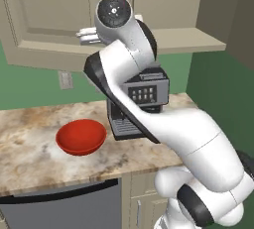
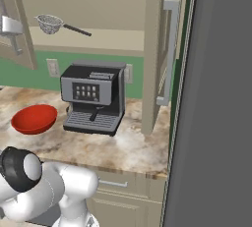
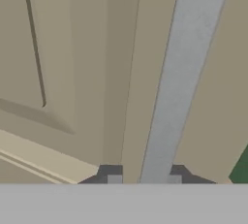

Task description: Open the cabinet and setup a tea strainer by placing it in the bowl upright.

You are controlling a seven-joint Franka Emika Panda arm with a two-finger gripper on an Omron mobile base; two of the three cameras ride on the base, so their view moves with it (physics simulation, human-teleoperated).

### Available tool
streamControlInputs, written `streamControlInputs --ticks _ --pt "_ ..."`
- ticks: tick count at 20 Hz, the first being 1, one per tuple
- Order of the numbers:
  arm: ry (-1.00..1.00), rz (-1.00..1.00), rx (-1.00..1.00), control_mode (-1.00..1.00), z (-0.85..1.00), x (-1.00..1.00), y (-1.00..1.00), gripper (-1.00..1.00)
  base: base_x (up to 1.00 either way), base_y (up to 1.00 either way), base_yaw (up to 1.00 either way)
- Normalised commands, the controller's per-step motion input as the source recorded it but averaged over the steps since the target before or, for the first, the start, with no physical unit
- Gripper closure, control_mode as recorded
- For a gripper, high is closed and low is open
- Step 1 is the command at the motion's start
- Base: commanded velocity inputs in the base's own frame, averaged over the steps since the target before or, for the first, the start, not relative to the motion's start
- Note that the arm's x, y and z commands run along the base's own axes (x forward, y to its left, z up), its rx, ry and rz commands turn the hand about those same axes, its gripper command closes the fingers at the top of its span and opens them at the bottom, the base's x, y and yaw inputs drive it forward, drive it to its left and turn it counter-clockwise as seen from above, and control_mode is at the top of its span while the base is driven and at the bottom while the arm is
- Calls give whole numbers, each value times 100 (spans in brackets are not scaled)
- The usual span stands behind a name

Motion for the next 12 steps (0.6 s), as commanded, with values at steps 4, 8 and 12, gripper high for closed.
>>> streamControlInputs --ticks 4,8,12 --pt "0 -3 0 -100 40 -100 63 100 0 0 0" --pt "0 0 0 -100 26 -100 48 100 0 0 0" --pt "-1 -1 -1 -100 2 -68 47 100 0 0 0"
